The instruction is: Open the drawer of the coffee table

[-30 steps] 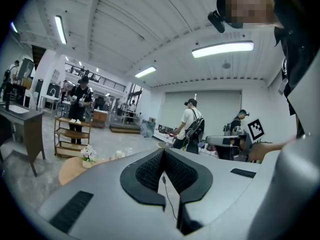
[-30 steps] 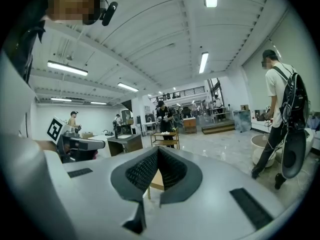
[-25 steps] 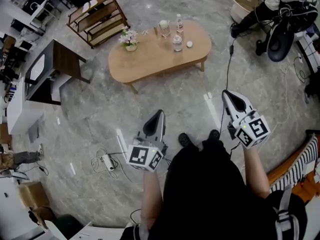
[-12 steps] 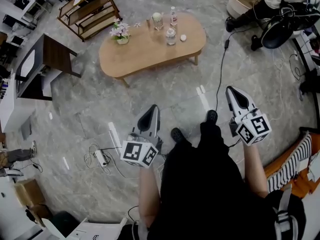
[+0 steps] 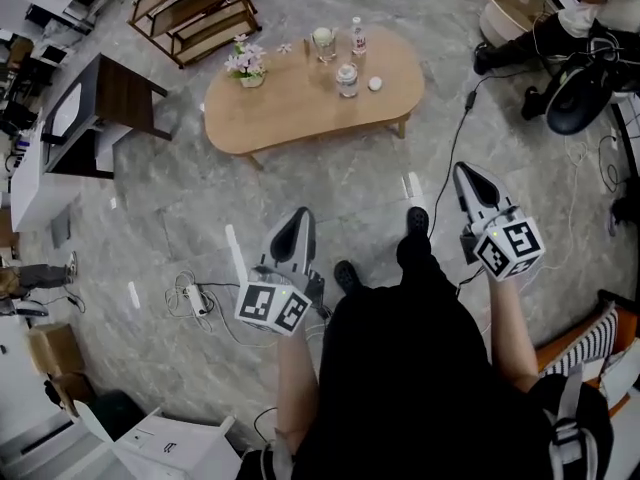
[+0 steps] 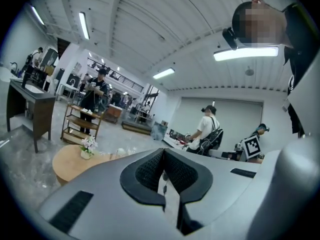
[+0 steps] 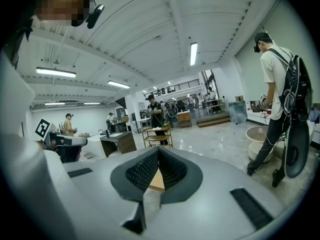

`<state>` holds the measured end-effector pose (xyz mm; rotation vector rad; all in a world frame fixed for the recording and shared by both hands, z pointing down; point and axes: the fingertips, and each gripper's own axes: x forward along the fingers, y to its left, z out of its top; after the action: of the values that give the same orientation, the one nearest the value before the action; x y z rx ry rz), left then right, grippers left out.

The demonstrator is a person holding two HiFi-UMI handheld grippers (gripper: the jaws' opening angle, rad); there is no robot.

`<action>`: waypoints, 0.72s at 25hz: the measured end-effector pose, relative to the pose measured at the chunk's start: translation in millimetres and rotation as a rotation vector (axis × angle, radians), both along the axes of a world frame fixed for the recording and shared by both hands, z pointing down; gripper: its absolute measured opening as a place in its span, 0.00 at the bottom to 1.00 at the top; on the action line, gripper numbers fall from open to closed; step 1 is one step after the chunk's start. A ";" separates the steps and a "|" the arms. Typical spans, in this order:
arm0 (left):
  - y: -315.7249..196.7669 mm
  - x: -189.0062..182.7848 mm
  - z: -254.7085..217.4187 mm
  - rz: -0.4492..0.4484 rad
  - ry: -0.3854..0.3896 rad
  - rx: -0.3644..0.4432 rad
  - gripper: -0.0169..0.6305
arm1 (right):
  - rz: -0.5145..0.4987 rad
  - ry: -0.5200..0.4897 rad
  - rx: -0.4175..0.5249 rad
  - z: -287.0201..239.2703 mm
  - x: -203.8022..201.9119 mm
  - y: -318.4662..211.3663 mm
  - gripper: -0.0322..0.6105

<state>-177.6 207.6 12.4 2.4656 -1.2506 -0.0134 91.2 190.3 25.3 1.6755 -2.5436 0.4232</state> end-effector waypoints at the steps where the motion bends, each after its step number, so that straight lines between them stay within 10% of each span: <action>1: -5.2 9.0 -1.3 -0.021 0.009 0.001 0.05 | -0.018 -0.004 -0.001 0.4 10.1 -10.9 0.07; 11: -52.7 55.7 29.0 -0.335 0.318 -0.075 0.05 | -0.261 -0.014 -0.085 38.6 54.1 -87.4 0.07; 18: -65.1 92.6 95.4 -0.395 0.274 -0.206 0.05 | -0.420 0.017 -0.194 107.0 63.8 -125.7 0.07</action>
<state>-85.0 142.5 107.8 1.9354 -1.5057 -0.2995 155.0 64.6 132.4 1.0401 -2.6429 0.5895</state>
